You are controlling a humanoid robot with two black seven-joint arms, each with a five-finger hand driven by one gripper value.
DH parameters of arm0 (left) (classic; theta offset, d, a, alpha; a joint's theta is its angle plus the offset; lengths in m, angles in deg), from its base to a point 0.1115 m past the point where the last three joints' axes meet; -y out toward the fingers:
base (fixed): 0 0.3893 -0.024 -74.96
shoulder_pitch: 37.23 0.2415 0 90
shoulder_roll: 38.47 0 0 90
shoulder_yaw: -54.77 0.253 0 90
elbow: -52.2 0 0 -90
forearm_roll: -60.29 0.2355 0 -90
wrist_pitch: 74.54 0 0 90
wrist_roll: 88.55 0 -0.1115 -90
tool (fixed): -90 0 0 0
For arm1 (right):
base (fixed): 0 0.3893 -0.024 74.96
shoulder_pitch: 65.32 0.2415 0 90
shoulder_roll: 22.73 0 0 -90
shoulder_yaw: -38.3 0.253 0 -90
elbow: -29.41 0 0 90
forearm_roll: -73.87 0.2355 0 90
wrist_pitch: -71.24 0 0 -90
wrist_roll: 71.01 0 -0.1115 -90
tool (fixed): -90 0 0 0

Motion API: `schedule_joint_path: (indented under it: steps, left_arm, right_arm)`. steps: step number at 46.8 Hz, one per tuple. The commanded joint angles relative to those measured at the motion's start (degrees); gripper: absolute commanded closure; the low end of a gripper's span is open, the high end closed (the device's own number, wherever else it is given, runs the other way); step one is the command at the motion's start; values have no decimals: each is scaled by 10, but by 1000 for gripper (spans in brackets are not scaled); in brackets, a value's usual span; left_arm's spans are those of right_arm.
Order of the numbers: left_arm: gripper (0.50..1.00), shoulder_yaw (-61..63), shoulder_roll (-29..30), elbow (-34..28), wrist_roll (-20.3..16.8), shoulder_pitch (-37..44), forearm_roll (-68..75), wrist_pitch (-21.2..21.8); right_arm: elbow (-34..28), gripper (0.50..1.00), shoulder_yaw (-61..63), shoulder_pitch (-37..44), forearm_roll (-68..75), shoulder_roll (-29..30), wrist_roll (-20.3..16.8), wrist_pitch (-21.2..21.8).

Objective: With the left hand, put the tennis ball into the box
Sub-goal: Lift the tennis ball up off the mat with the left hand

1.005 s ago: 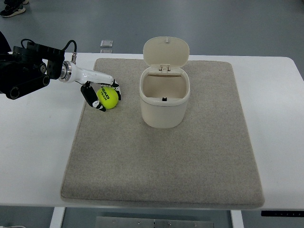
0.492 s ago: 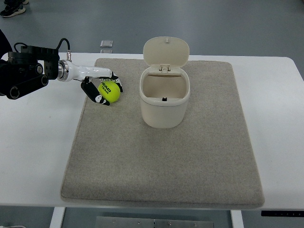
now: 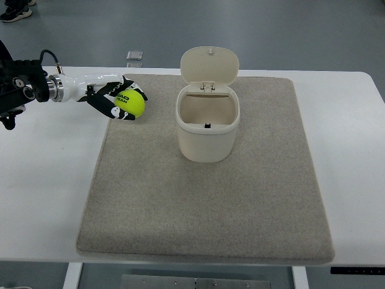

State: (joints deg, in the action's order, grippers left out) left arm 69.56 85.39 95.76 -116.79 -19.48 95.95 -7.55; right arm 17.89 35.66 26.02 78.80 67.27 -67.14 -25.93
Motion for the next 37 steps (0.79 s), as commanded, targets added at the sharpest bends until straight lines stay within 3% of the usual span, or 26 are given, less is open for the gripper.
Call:
schedule_joint_path:
  steps: [1, 11, 20, 37]
  left_arm:
    - [842, -28, 22, 2, -2, 3, -1, -30]
    - [821, -147, 75, 6, -3, 49, 0, -120]
    - [804, -232, 97, 27, -3, 98, 5, -120]
    - [804, -281, 139, 116, -2, 105, -1, -120]
  right_arm:
    - [0, 599, 0, 0, 0, 0, 0, 0]
    - [0, 599, 0, 0, 0, 0, 0, 0]
    - [0, 597, 0, 0, 0, 0, 0, 0]
    - [0, 599, 0, 0, 0, 0, 0, 1]
